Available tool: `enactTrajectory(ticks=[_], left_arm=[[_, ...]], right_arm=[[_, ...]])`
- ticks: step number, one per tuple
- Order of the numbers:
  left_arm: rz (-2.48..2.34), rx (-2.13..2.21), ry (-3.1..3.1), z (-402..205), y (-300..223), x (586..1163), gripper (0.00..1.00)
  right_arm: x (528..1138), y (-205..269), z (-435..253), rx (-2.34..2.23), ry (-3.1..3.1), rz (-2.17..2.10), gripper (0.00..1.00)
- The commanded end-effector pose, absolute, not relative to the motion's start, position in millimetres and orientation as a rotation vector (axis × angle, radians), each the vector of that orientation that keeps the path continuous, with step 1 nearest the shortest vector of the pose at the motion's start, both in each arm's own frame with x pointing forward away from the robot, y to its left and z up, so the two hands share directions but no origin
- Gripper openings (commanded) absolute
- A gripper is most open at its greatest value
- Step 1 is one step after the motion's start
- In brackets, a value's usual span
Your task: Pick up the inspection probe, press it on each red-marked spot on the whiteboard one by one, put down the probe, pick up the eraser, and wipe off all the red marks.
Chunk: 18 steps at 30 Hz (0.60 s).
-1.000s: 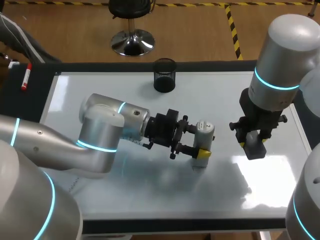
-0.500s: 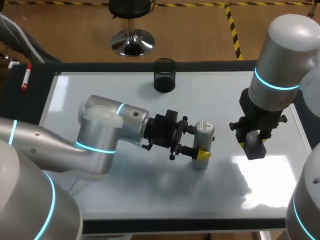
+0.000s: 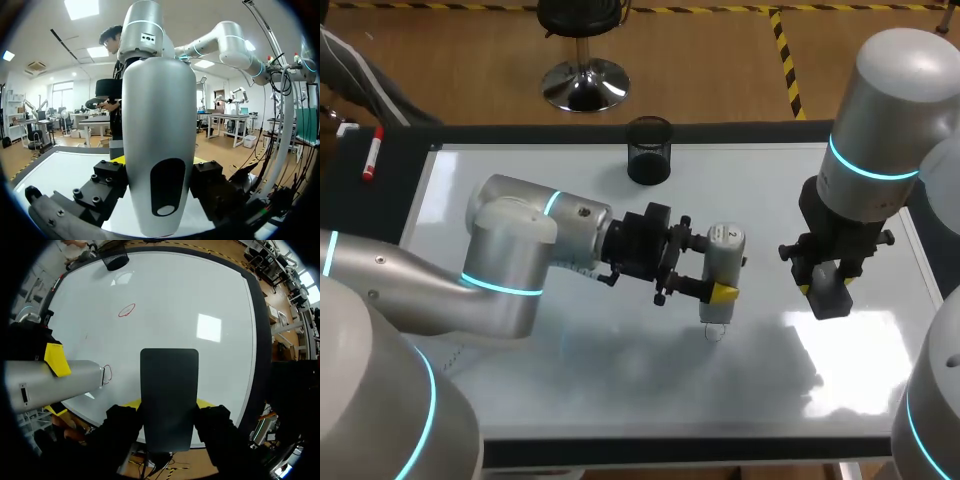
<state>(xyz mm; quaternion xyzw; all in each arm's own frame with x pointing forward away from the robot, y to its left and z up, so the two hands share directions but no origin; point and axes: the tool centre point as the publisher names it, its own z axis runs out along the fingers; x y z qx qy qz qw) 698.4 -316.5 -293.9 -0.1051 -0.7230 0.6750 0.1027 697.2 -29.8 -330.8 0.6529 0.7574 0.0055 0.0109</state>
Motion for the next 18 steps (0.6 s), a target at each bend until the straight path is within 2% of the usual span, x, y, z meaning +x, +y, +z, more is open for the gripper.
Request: enactTrajectory(ticks=[1,18], left_arm=[[1.983,-0.309,-2.150,-285,-316,696,0.00],[1.971,-0.331,-2.143,-269,-307,692,0.00]], right_arm=[[697,-31,-330,2.036,2.366,0.021,0.00],[697,-31,-330,2.036,2.366,0.021,0.00]])
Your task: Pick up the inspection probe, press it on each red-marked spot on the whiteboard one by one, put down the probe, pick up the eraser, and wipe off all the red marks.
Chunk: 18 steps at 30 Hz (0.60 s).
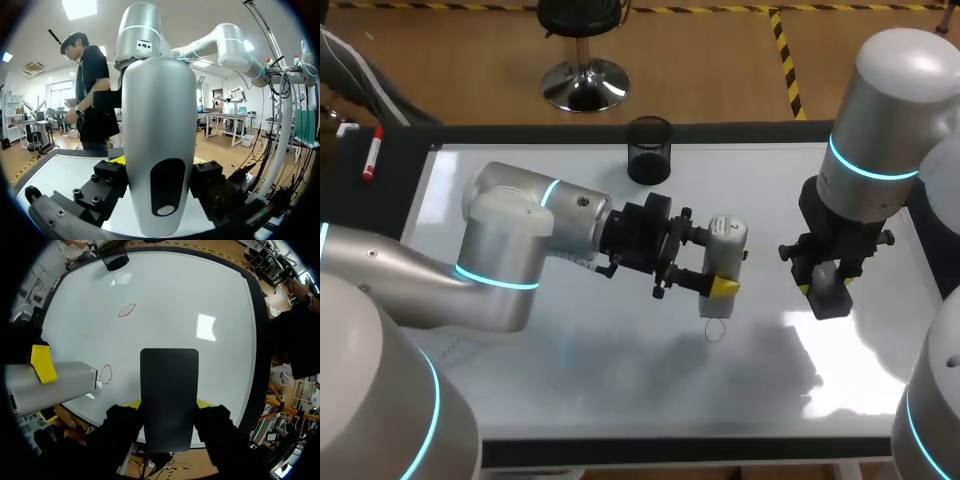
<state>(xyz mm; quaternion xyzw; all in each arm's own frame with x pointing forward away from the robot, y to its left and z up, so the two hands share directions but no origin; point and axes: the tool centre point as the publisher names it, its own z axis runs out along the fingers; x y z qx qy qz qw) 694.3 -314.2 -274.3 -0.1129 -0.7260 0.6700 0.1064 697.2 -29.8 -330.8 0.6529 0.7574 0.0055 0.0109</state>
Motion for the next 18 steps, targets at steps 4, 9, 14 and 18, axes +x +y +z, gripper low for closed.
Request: enactTrajectory(ticks=[4,9,14,18], left_arm=[[1.979,-0.330,-2.133,-269,-302,689,0.00],[1.971,-0.337,-2.132,-266,-290,687,0.00],[1.983,-0.327,-2.143,-259,-273,685,0.00],[1.979,-0.321,-2.150,-256,-260,681,0.00]], right_arm=[[697,-31,-330,2.036,2.366,0.021,0.00],[697,-31,-330,2.036,2.366,0.021,0.00],[697,-31,-330,2.036,2.366,0.021,0.00],[697,-31,-330,2.036,2.366,0.021,0.00]])
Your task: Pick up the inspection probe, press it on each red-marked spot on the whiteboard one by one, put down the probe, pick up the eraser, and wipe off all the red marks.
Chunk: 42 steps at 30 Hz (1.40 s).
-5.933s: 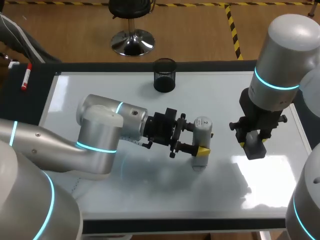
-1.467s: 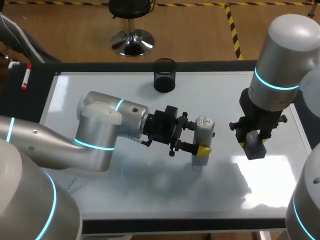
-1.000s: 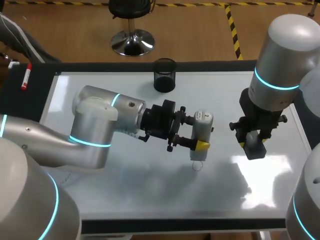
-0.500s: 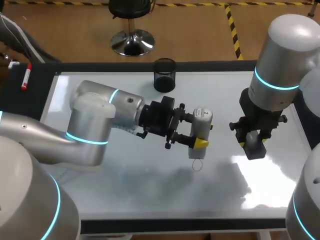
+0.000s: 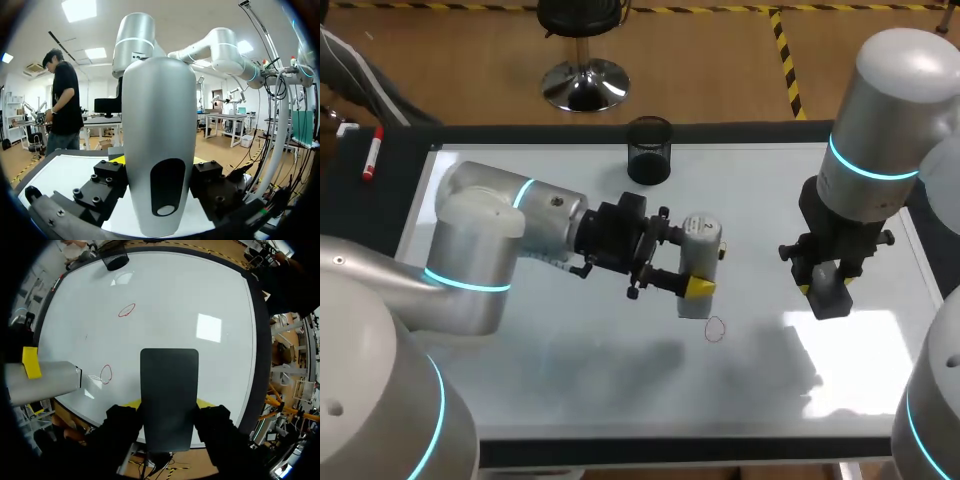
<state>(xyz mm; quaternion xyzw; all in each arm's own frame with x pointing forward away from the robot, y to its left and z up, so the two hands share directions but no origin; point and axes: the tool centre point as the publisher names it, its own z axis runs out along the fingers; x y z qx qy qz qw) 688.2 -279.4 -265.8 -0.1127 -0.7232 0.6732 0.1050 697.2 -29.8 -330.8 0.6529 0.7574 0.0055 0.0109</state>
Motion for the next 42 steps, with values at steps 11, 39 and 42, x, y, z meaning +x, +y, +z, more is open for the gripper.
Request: enactTrajectory(ticks=[11,39,42], left_arm=[[1.992,-0.283,-2.153,-246,-222,678,0.00],[2.064,-0.216,-2.186,-247,-129,654,0.00],[2.068,-0.211,-2.185,-251,-120,651,0.00]], right_arm=[[697,-31,-330,2.036,2.366,0.021,0.00],[697,-31,-330,2.036,2.366,0.021,0.00],[697,-31,-330,2.036,2.366,0.021,0.00]])
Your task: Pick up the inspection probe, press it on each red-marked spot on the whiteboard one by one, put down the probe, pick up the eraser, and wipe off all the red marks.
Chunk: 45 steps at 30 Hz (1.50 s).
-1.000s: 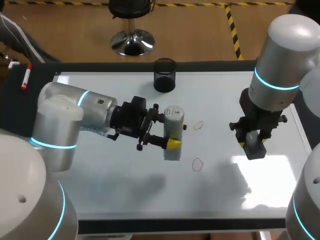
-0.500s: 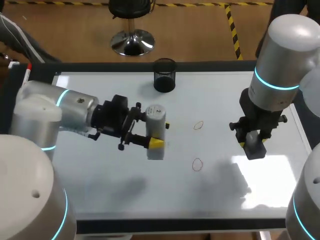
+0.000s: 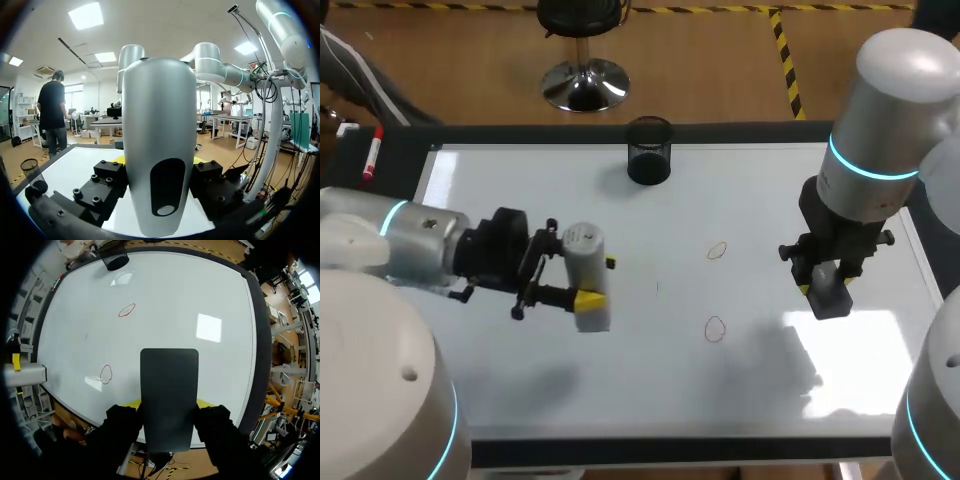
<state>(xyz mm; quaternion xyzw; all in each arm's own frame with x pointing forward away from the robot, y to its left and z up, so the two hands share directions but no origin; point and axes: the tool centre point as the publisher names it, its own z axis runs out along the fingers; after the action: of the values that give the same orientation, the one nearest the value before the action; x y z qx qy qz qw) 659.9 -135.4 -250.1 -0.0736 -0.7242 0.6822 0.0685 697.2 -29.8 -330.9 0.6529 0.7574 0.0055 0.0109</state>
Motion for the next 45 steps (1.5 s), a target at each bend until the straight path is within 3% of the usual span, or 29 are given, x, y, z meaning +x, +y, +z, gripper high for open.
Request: enactTrajectory(ticks=[1,20,45], left_arm=[[2.070,-0.201,-2.185,-253,-115,650,0.00],[2.111,-0.141,-2.219,-258,-68,644,0.00],[2.121,-0.147,-2.207,-259,-64,643,0.00]], right_arm=[[697,-31,-330,2.036,2.366,0.021,0.00],[697,-31,-330,2.036,2.366,0.021,0.00],[697,-31,-330,2.036,2.366,0.021,0.00]])
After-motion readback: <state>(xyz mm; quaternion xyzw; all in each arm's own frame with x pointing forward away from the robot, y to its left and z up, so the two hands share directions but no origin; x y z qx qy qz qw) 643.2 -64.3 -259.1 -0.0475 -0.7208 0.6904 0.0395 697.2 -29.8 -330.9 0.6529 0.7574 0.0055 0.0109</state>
